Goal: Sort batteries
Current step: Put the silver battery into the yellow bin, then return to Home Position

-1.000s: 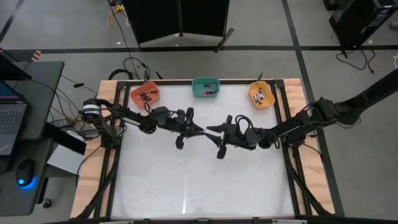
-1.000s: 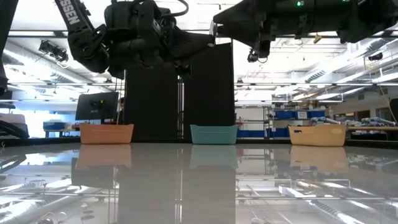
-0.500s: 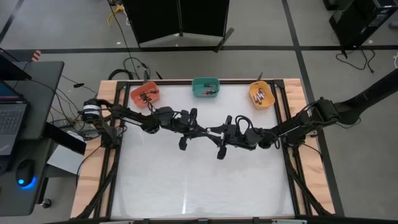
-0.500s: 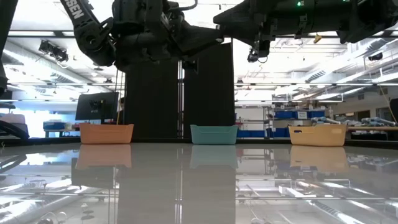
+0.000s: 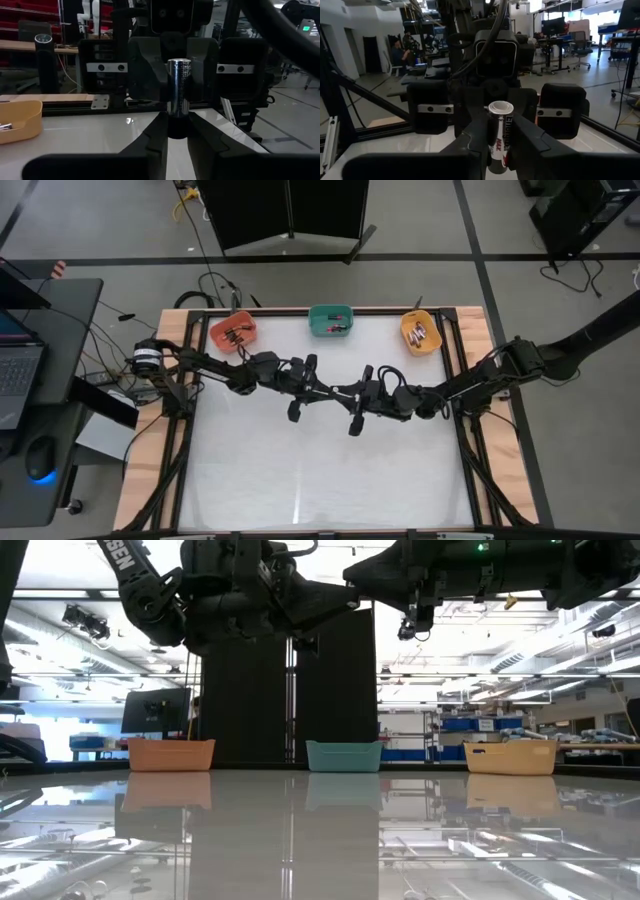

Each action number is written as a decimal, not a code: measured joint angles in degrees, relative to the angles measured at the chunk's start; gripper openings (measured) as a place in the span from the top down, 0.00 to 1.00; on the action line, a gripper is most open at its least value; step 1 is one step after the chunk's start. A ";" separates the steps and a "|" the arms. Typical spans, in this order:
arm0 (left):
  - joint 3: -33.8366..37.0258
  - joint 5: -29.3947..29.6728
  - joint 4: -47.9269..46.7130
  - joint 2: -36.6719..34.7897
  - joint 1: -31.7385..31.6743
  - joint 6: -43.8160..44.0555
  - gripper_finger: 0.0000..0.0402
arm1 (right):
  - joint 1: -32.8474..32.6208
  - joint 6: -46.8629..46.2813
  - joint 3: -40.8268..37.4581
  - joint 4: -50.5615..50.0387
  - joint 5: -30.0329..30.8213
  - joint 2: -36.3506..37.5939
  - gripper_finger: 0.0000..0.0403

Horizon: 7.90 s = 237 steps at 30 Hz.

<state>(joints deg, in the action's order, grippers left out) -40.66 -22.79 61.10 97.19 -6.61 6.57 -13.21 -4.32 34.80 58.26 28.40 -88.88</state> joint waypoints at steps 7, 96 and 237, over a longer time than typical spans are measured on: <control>0.00 0.20 -0.01 0.00 0.00 -0.44 0.81 | 0.15 0.70 0.01 0.02 -0.02 0.00 0.83; 20.37 11.82 7.13 -17.33 -0.13 -9.16 0.59 | 61.09 -7.50 4.55 -93.60 -8.64 17.75 0.83; 40.24 9.49 -1.35 -49.06 -12.83 -6.49 0.98 | 18.73 2.65 -34.44 -56.89 -25.44 84.60 0.98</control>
<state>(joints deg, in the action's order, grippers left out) -0.43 -13.30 59.75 48.12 -19.44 0.07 5.52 -1.67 0.36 1.37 2.96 -4.28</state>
